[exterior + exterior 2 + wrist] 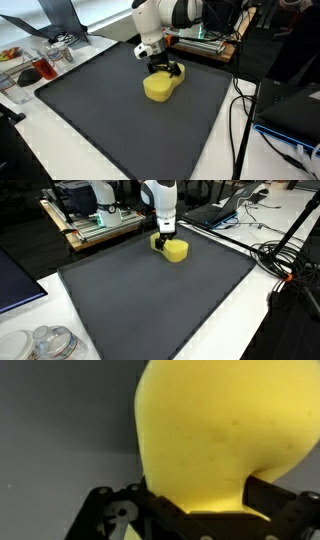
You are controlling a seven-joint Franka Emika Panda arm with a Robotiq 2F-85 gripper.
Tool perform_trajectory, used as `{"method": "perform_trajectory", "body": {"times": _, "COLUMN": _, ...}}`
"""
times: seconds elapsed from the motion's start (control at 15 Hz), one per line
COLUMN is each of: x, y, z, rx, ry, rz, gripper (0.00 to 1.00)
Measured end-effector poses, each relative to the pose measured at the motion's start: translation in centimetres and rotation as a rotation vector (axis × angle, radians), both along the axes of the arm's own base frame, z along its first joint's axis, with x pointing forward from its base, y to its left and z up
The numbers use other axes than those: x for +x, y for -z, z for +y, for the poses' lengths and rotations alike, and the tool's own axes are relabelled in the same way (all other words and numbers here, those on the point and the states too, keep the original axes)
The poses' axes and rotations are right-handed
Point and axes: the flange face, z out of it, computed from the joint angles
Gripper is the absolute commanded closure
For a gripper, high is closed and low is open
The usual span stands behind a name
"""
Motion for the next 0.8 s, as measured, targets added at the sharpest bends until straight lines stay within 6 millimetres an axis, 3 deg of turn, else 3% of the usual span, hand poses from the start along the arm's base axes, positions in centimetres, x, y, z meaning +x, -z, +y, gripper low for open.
{"method": "perform_trajectory", "body": {"times": 0.53, "x": 1.1, "y": -1.0, "z": -0.6, "rx": 0.022, "ry": 0.031, "rz": 0.080, "gripper": 0.98}}
{"method": "perform_trajectory", "body": {"times": 0.8, "x": 0.9, "y": -1.8, "z": -0.7, "rx": 0.029, "ry": 0.052, "rz": 0.145, "gripper": 0.95}}
